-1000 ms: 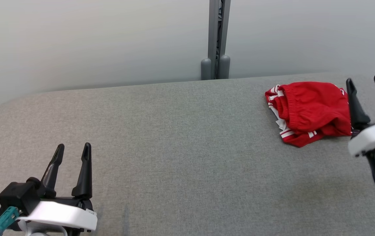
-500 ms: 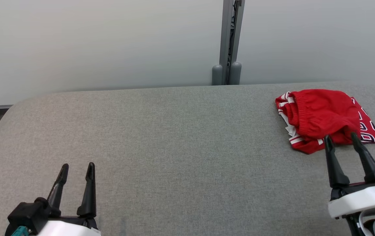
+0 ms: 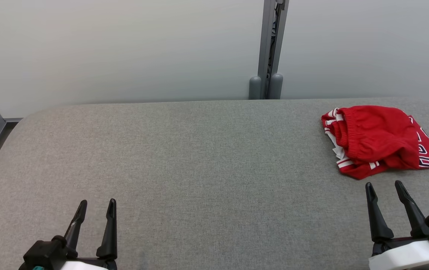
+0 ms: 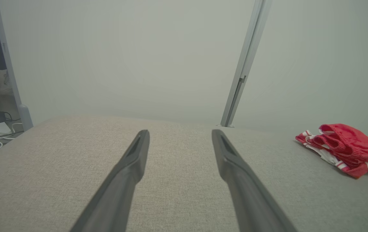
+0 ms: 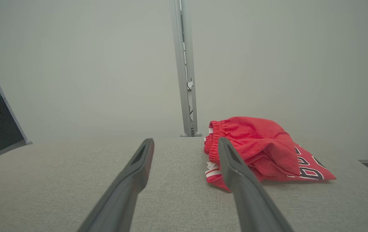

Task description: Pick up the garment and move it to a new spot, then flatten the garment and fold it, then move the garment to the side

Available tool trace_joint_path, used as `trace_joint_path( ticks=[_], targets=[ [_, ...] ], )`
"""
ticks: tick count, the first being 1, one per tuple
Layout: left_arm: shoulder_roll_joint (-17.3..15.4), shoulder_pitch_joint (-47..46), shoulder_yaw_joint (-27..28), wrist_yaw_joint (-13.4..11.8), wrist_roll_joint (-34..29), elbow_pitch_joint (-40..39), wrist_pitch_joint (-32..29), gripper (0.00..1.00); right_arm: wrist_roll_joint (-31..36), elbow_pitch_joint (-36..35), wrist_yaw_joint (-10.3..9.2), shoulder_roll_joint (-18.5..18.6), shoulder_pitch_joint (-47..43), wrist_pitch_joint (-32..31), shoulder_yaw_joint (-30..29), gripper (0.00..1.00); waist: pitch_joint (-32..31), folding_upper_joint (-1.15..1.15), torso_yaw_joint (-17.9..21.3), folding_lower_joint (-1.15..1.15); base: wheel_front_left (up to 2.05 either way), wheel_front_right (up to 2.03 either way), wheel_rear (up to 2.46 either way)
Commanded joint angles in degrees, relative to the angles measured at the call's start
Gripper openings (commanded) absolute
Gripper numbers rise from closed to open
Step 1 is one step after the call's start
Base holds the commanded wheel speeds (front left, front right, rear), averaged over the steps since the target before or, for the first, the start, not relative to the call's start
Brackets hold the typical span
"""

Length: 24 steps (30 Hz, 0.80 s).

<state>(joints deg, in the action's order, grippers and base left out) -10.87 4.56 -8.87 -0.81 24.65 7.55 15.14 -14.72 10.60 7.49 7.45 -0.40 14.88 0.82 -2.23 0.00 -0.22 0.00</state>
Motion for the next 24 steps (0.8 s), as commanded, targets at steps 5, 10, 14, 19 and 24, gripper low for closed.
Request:
trace_joint_path(
  ticks=[5, 10, 14, 19, 24],
  targets=[
    [1.7, 0.6, 2.0, 1.9, -2.7, 1.1, 0.0, 1.0, -0.3, -1.8, 0.03, -0.5, -0.5, 0.3, 0.1, 1.0, 0.2, 0.0, 0.1, 0.0, 0.0, 0.0, 0.0],
    [3.2, 0.0, 3.5, 3.1, -5.5, 1.5, 0.0, 1.0, 0.4, -2.8, 0.03, -0.7, -0.3, 0.4, 0.1, 1.0, 0.3, 0.0, 0.1, 0.0, 0.0, 0.0, 0.0],
    [4.0, -0.7, 4.6, 3.8, -7.1, 1.8, 0.0, 1.0, 0.6, -3.0, 0.03, -0.9, -0.5, 0.4, 0.6, 1.0, 0.4, 0.0, 0.1, 0.0, 0.0, 0.0, 0.0],
    [4.9, -1.6, 5.6, 4.4, -8.5, 2.3, 0.0, 1.0, 0.7, -2.5, 0.03, -1.0, -0.7, 0.4, 0.7, 1.0, 0.5, 0.0, 0.2, 0.0, 0.0, 0.0, 0.0],
    [5.4, -2.0, 6.2, 5.3, -9.6, 2.8, 0.0, 1.0, 0.6, -2.2, 0.03, -1.2, -0.3, 0.4, 0.9, 1.0, 0.5, 0.0, 0.3, 0.0, 0.0, 0.0, 0.0]
  ],
)
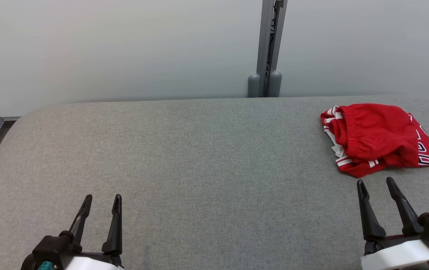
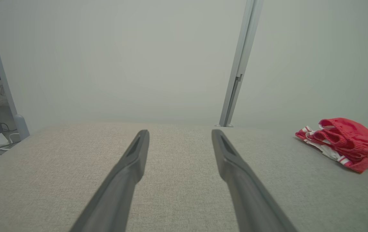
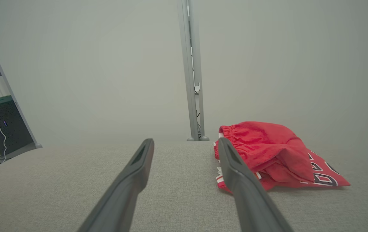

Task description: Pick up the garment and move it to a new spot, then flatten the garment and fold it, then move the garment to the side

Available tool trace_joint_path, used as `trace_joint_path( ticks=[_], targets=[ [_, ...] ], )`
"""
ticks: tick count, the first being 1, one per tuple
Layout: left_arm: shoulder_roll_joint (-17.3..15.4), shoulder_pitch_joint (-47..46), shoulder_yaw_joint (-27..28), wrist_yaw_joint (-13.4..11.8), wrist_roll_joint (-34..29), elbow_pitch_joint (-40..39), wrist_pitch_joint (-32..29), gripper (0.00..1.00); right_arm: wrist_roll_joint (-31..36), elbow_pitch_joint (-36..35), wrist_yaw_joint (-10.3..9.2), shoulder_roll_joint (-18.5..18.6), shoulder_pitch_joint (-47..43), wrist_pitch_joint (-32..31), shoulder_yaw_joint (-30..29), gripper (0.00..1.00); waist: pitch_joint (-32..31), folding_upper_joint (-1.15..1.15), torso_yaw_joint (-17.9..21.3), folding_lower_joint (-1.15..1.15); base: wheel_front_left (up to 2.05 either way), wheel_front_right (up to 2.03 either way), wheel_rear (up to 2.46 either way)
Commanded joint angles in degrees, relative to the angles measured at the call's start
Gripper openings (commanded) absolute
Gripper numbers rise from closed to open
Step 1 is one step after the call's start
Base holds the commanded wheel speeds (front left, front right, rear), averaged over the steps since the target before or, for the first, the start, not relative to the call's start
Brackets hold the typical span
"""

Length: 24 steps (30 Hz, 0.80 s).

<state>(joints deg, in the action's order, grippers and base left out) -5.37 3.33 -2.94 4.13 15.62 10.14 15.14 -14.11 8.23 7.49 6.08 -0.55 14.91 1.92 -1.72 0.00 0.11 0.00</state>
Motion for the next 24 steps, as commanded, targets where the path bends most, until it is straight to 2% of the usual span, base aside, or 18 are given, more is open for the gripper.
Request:
trace_joint_path(
  ticks=[1, 24],
  targets=[
    [0.0, -1.0, 0.3, 0.5, -0.8, 0.5, 0.0, 1.0, 0.1, 0.2, 0.03, 0.2, -0.1, 0.3, -0.2, 1.0, 0.0, 0.0, 0.0, 0.0, 0.0, 0.0, 0.0],
    [1.4, -2.9, 1.9, 2.6, -2.4, 2.4, 0.0, 1.0, -0.2, 0.9, 0.03, 0.0, 0.9, 0.3, 0.5, 1.0, 0.1, 0.0, 0.5, 0.0, 0.0, 0.0, 0.0]
  ],
)
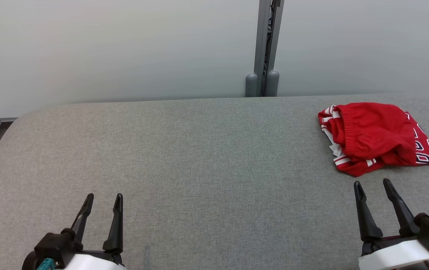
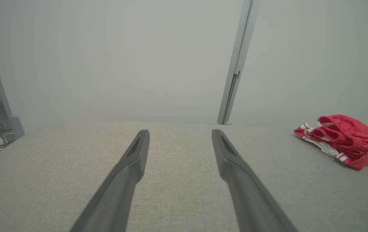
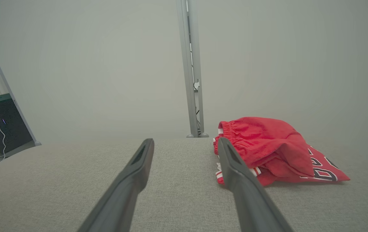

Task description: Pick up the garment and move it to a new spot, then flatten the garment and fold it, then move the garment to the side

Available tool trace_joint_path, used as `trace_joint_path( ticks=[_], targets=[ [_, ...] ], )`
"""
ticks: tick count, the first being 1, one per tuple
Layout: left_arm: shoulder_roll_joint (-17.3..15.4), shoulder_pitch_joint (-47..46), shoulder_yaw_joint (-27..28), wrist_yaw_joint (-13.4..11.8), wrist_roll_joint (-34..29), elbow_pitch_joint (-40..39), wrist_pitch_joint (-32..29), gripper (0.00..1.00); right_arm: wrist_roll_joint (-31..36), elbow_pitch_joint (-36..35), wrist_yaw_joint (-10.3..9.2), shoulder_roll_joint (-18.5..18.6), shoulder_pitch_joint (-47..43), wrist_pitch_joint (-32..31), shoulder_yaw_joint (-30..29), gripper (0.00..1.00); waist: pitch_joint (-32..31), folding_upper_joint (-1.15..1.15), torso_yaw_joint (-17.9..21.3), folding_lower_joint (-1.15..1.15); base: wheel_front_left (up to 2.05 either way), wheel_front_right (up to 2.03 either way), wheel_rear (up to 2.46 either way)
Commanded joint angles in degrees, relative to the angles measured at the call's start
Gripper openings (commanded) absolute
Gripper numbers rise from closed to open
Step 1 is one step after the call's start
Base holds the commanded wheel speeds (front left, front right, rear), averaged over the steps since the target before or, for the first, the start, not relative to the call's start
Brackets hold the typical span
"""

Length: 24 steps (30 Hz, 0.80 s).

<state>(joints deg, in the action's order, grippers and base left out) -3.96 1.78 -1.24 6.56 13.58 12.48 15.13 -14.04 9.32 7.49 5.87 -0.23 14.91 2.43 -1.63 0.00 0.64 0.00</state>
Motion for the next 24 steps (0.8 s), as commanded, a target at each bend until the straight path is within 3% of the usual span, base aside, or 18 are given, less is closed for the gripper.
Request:
trace_joint_path(
  ticks=[1, 4, 5, 10, 24],
  targets=[
    [0.1, -1.3, 0.3, 0.3, -0.4, 0.0, 0.0, 1.0, -0.3, -0.1, 0.03, 0.2, 0.6, 0.3, 0.0, 1.0, 0.0, 0.0, 0.0, 0.0, 0.0, 0.0, 0.0],
    [0.1, -1.3, 0.4, 0.4, -0.5, 0.3, 0.0, 1.0, -0.4, 0.0, 0.03, 0.2, 0.6, 0.3, 0.1, 1.0, 0.0, 0.0, 0.0, 0.0, 0.0, 0.0, 0.0],
    [0.3, 0.0, 0.2, 0.3, -0.2, 0.3, 0.0, 0.0, -0.1, 0.1, 0.0, 0.0, 0.0, 0.0, 0.1, 0.0, 0.0, 0.0, 0.0, 0.0, 0.0, 0.0, 0.0],
    [1.3, 1.4, 0.4, 0.3, 0.6, 3.1, -0.5, 0.0, -0.9, 2.5, 0.0, -0.8, -1.3, -0.4, 0.3, 0.0, 0.0, 0.0, 0.0, 0.0, 0.0, 0.0, 0.0],
    [0.5, -4.7, 7.1, 0.4, 13.0, 6.7, -8.3, 0.0, -17.2, 6.6, 0.0, -1.2, 4.5, -0.3, 3.5, 0.0, 0.4, 0.0, -0.1, 0.0, 0.0, 0.0, 0.0]
  ],
)
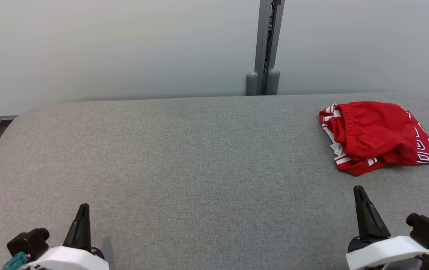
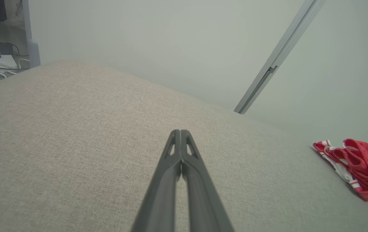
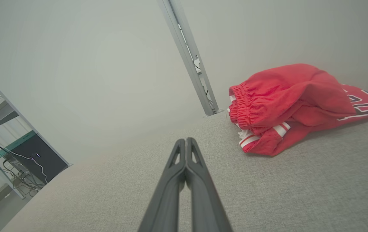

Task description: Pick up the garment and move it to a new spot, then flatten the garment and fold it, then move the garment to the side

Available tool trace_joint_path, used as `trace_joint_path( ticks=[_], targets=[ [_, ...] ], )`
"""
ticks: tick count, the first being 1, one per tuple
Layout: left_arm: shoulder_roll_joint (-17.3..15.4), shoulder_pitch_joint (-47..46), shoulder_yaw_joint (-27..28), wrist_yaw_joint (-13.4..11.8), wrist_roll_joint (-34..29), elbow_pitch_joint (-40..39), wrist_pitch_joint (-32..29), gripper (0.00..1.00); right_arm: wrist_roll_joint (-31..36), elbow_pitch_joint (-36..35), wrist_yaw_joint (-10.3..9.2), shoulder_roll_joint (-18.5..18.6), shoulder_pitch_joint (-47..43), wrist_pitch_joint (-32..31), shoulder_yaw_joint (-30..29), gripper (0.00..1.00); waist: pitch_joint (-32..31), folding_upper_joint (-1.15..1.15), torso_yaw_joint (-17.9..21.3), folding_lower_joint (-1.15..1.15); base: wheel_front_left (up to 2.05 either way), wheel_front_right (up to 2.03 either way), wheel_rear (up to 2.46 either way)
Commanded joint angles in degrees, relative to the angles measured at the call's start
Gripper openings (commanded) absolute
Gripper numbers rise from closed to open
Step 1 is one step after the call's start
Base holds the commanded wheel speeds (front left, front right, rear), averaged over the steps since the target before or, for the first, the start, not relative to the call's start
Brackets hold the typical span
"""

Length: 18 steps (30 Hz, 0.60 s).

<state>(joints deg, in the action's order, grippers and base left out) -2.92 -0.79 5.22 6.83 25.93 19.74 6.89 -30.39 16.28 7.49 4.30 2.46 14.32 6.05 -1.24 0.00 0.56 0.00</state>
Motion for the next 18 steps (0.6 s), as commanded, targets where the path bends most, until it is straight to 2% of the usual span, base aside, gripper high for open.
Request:
trace_joint_path(
  ticks=[1, 18],
  targets=[
    [-0.7, -2.8, 1.4, 0.2, 2.4, -0.1, -1.0, 0.0, -3.0, 0.1, 0.0, 0.4, 2.6, 0.3, 0.4, 0.0, 0.0, 0.0, 0.0, 0.0, 0.0, 0.0, 0.0],
    [-2.0, -8.3, 6.4, 0.3, 15.1, 3.5, -7.7, 0.0, -18.4, 3.9, 0.0, 0.0, 8.0, 0.5, 3.6, 0.0, 0.4, 0.0, -0.1, 0.0, 0.0, 0.0, 0.0]
  ],
)
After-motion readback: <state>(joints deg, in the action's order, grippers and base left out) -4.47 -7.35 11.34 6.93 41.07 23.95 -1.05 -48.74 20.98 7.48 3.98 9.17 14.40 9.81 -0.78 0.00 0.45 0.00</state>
